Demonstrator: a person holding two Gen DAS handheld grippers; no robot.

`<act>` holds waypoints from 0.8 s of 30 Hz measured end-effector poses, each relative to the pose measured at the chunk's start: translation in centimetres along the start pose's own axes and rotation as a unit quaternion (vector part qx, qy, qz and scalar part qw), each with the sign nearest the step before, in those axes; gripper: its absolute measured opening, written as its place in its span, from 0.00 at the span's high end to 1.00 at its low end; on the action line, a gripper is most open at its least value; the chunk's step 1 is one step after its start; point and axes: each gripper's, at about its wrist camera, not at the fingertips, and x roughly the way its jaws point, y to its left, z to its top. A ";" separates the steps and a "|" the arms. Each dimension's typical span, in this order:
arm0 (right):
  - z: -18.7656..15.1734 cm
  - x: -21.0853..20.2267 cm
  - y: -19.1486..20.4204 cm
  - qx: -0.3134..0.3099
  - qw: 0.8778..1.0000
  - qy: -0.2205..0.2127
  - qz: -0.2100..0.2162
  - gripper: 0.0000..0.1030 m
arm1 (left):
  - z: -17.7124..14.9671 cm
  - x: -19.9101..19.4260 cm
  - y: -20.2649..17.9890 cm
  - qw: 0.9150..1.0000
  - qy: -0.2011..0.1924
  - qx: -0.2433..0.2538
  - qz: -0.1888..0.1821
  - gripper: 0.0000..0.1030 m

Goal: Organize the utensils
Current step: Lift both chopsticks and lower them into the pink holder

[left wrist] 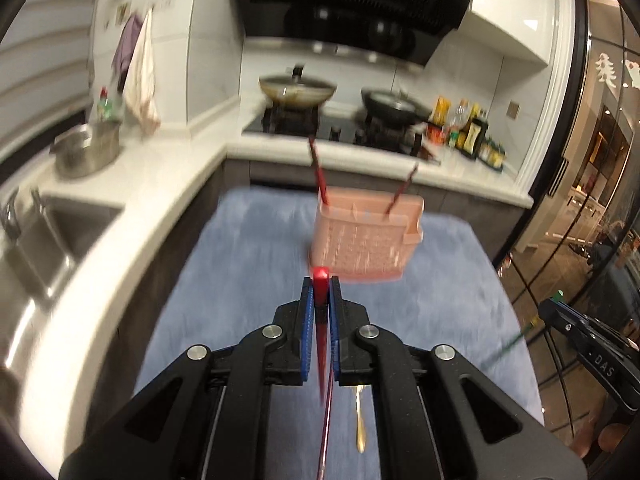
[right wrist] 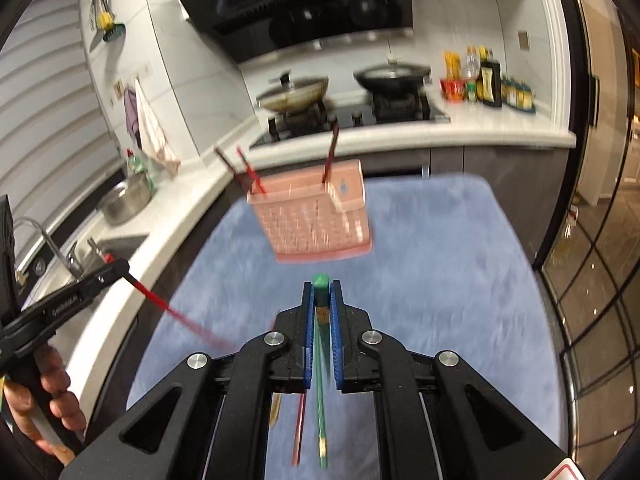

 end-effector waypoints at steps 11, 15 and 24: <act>11.9 0.5 0.9 -0.001 0.996 -0.089 0.031 0.92 | 11.6 0.2 -2.2 0.997 -0.082 0.003 -0.008 0.93; 16.2 1.7 1.4 0.001 0.992 -0.119 0.036 0.92 | 15.5 1.4 -3.0 0.994 -0.106 0.001 -0.009 0.93; 21.7 7.7 1.8 0.008 0.991 -0.127 0.038 0.92 | 19.6 6.5 -3.0 0.992 -0.125 -0.003 -0.005 0.93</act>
